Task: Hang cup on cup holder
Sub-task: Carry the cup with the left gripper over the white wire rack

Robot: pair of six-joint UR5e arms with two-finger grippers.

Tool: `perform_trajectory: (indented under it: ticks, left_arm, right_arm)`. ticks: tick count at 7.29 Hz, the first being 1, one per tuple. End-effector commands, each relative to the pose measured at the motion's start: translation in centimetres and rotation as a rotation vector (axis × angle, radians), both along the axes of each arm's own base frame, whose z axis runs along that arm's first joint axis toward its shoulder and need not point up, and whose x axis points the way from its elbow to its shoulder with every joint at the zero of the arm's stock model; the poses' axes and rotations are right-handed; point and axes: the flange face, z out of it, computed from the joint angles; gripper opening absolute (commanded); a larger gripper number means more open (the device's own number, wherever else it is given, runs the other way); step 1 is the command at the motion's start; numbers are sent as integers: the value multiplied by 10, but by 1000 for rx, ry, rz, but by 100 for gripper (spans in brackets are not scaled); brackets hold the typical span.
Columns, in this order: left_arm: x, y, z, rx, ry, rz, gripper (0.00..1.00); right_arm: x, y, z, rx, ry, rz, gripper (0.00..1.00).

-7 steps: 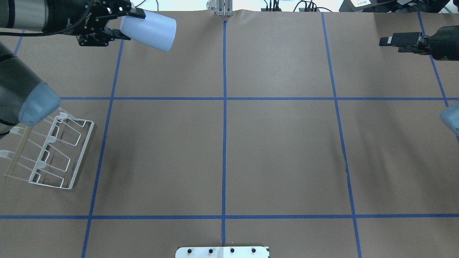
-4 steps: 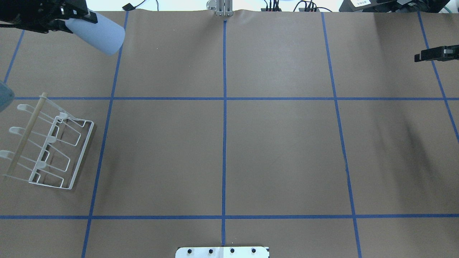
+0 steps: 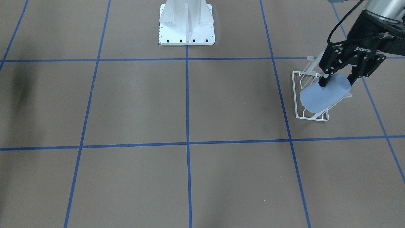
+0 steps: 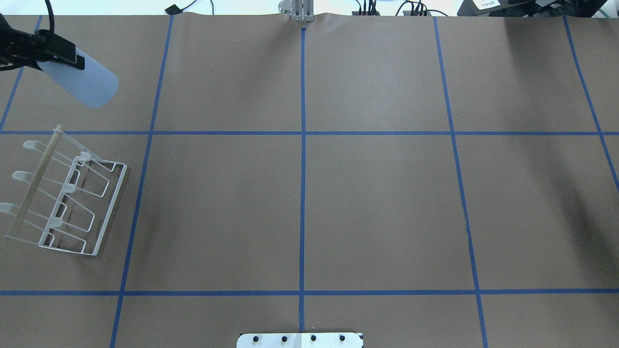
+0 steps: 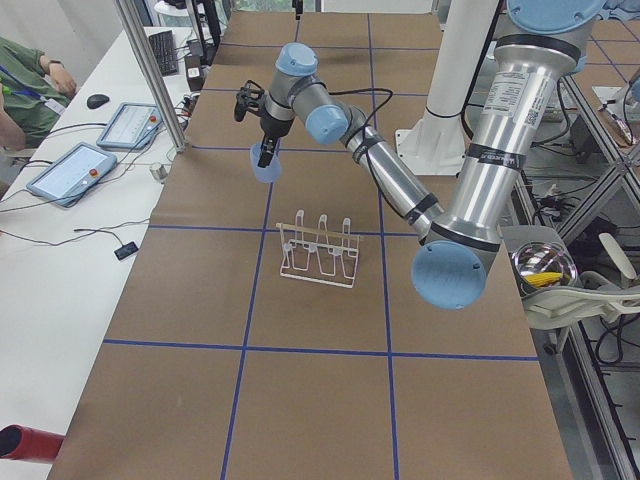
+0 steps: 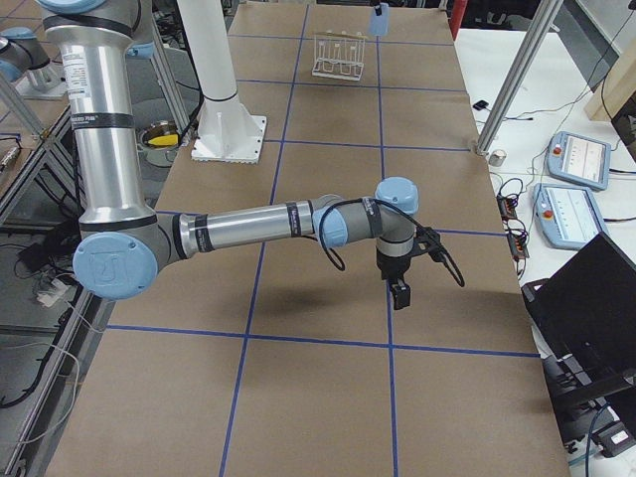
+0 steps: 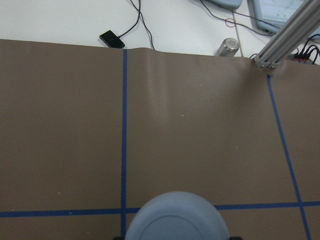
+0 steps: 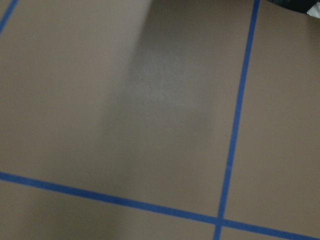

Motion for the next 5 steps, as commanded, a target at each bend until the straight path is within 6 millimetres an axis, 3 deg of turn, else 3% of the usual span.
perform_trajectory:
  ticks: [1, 2, 5]
  left_arm:
    - [-3, 14, 33, 14, -72, 49, 0]
    - [4, 17, 46, 14, -125, 34, 0]
    - [30, 29, 56, 2, -146, 82, 0]
  right_arm:
    - [8, 12, -27, -162, 23, -51, 100]
    - [8, 19, -24, -180, 7, -52, 100]
    - [5, 24, -19, -203, -60, -51, 100]
